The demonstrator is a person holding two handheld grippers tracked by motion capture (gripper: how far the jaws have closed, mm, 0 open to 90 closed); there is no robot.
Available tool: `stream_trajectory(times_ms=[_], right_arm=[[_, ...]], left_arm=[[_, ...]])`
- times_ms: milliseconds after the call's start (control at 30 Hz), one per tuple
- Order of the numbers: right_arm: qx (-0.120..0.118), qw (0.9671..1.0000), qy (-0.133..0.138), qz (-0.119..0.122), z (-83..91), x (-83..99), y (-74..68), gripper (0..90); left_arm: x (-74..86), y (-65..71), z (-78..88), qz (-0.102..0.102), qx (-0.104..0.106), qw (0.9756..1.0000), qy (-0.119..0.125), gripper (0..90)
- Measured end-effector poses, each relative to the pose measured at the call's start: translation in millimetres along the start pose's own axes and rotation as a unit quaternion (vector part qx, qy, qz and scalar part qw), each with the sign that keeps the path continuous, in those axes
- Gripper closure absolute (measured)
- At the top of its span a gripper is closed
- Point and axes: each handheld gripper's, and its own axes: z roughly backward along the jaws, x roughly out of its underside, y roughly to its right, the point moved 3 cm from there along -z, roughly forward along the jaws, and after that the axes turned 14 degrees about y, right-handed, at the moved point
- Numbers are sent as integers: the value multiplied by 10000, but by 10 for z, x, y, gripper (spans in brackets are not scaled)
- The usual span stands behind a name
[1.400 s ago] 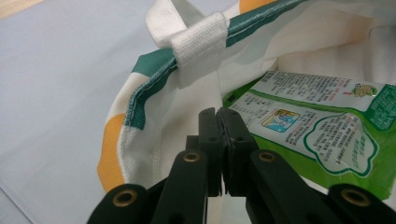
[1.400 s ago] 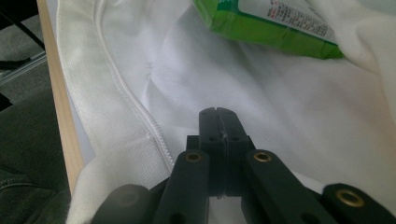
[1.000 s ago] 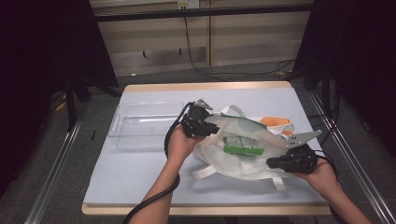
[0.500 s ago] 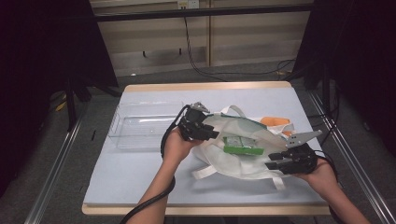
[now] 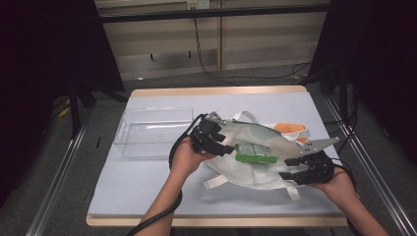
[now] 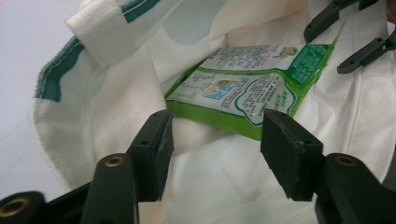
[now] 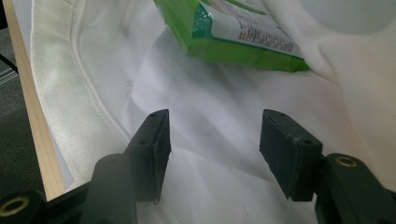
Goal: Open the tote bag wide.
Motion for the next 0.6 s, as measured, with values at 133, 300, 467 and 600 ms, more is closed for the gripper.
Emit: stream_trajectory(times_ms=[133, 300, 467, 600], right_arm=[[16, 10000, 31, 8, 0, -22, -20, 397], [35, 10000, 31, 31, 10, -49, -36, 371], [72, 10000, 28, 53, 8, -53, -42, 348], [57, 10000, 65, 28, 9, -65, -44, 334]], left_arm=[[-28, 55, 7, -133, 40, 9999, -63, 372], [-53, 113, -9, -225, 87, 9997, -77, 334], [-61, 140, -51, -252, 152, 9995, -91, 288], [-72, 155, -74, -241, 147, 9996, -86, 254]])
